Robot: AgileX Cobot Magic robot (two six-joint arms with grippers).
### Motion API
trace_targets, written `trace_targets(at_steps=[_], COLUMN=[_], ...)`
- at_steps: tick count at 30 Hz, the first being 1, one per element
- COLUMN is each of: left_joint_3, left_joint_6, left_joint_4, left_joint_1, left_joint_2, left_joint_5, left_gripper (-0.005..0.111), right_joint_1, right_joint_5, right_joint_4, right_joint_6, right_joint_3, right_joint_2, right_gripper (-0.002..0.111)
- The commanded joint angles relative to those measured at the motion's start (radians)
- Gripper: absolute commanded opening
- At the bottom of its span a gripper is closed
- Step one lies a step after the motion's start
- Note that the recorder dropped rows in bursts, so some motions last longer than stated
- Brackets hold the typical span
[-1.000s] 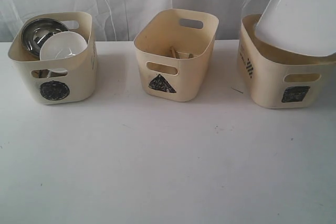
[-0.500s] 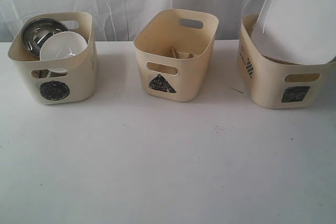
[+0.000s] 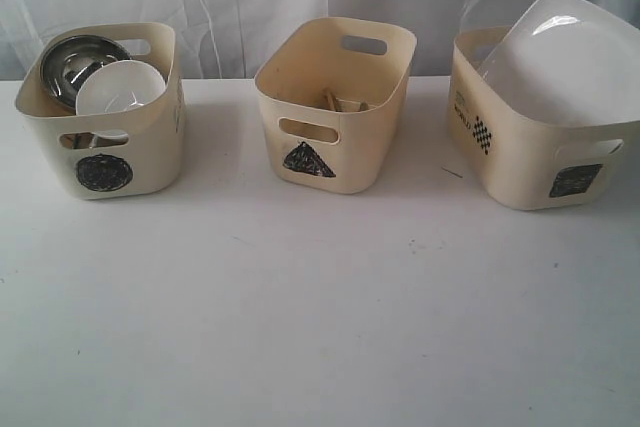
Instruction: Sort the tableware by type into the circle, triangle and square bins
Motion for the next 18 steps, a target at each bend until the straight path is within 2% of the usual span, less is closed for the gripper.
trace_targets(at_steps=[1,3,6,8,10,12,14,18], left_joint_3=[0.010,0.010,0.010,0.010,0.010,0.010,0.010,0.010], left_joint_6=[-0.001,-0.001,-0.001,-0.001,-0.001,-0.001,-0.001,-0.001], left_joint_4=[0.003,0.003,0.003,0.003,0.003,0.003,0.003,0.003], left_joint_1=[-0.008,-0.008,-0.008,-0.008,-0.008,-0.008,-0.008,-0.008], left_joint_2=[-0.003,-0.003,-0.003,-0.003,-0.003,-0.003,-0.003,-0.003], left_joint_5=[0.037,0.037,0.037,0.037,0.037,0.037,0.037,0.037], left_gripper=[0.000,0.000,0.000,0.000,0.000,0.000,0.000,0.000], right_joint_1=[0.004,0.018,0.107,0.235,0.389,0.476,0.542,0.647], right_joint_5=[0.116,0.131,-0.019,-0.253,-0.582,-0.717,-0.780,-0.749], right_joint_4=[0.013,0.018,0.082,0.122,0.116,0.103,0.099,0.083], right_joint_6=[0.147,0.248,0.340,0.340,0.328,0.301,0.234,0.045], right_joint_3=[-0.004,0.005,0.142,0.299,0.481,0.607,0.709,0.890], right_joint_2=[-0.129,-0.201,-0.344,-0.488,-0.680,-0.795,-0.903,-1.103], right_gripper=[0.000,0.000,0.000,0.000,0.000,0.000,0.000,0.000])
